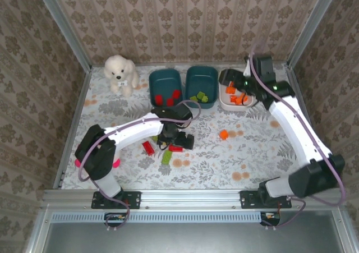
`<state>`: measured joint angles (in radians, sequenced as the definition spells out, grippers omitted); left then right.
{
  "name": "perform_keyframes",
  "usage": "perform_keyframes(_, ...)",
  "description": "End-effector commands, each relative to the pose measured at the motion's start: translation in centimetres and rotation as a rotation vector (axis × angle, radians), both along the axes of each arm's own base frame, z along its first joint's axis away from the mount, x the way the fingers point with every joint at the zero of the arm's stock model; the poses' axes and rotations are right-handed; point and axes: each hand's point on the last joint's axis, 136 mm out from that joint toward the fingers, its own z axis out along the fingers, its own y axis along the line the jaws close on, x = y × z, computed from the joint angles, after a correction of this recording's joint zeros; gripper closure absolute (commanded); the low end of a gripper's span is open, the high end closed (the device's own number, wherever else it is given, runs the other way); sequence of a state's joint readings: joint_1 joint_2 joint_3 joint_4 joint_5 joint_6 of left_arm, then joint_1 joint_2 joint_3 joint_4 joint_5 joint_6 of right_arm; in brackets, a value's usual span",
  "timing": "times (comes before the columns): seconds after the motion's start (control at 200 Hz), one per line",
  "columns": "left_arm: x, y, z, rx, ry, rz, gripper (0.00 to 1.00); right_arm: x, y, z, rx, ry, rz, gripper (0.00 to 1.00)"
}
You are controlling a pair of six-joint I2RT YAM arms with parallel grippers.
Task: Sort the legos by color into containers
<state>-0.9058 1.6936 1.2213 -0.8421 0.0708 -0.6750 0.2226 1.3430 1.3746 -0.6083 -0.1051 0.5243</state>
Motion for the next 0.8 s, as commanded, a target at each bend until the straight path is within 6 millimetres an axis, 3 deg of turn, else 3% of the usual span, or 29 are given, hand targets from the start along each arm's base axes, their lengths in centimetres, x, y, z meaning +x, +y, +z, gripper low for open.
perform_keyframes(0.0, 0.0, 1.3, -0.3, 0.092, -0.012, 0.150, 0.00, -4.5, 0.4, -1.5, 0.062, 0.032, 0.016, 0.03)
perform_keyframes(0.15, 0.5, 1.8, -1.2, 0.157, -0.032, 0.202, 0.00, -10.3, 0.2, -2.0, 0.111, 0.046, 0.059, 0.02)
perform_keyframes(0.33, 1.2, 1.2, -2.8, 0.208, -0.030, 0.199, 0.00, -14.5, 0.9, -2.2, 0.198, 0.059, 0.124, 0.02)
perform_keyframes(0.505, 2.2, 0.9, -4.1, 0.250, -0.028, 0.196, 0.04, -15.7, 1.1, -1.5, 0.224, 0.053, 0.139, 0.03)
perform_keyframes(0.795, 1.5, 1.1, -5.6, 0.240, -0.004, 0.222, 0.17, -15.1, 1.2, -0.3, 0.207, 0.033, 0.159, 0.03)
